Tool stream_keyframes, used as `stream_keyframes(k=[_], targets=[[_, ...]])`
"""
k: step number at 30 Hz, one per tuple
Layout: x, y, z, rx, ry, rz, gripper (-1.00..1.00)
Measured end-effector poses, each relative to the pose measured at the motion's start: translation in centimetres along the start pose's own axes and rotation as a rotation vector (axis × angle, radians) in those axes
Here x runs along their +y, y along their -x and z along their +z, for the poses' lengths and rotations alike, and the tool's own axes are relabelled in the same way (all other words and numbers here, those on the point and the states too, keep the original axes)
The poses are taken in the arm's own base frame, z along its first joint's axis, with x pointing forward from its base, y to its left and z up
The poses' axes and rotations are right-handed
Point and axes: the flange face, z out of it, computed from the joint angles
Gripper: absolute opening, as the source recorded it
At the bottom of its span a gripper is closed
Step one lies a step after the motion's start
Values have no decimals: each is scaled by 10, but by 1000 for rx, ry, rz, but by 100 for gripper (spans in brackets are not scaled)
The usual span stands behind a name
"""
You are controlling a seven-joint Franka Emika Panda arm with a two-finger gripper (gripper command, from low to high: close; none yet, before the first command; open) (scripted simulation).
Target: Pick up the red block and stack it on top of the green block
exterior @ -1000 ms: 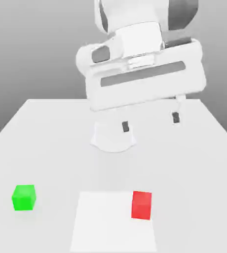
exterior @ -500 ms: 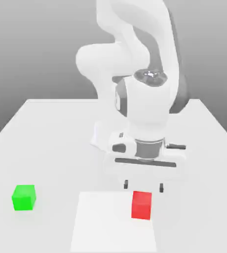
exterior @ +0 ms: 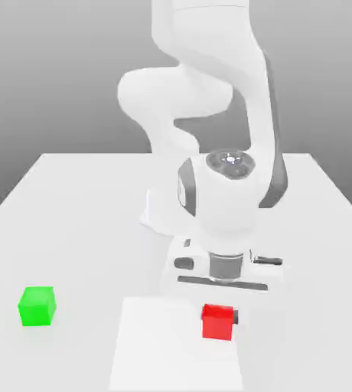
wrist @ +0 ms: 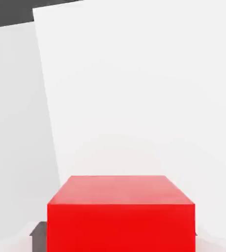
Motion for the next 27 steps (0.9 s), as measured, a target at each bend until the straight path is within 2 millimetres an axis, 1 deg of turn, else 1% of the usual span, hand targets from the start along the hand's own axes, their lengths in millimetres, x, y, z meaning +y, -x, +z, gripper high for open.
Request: stream_keyframes(k=[6,10,12,16,20,23,27], targets=[[-4,-2,-35,6,-7,-4,-100],[-2,-1,-55,3,-4,-2,-100],[1,-2,-61,-1,4,14,-100],[36,-50,-43,-18,115,376,-100],[70,-87,-29,-15,204,730,-100],[96,-113,-26,-4,247,989,-100],[131,-145,-29,14,273,1335,-100]])
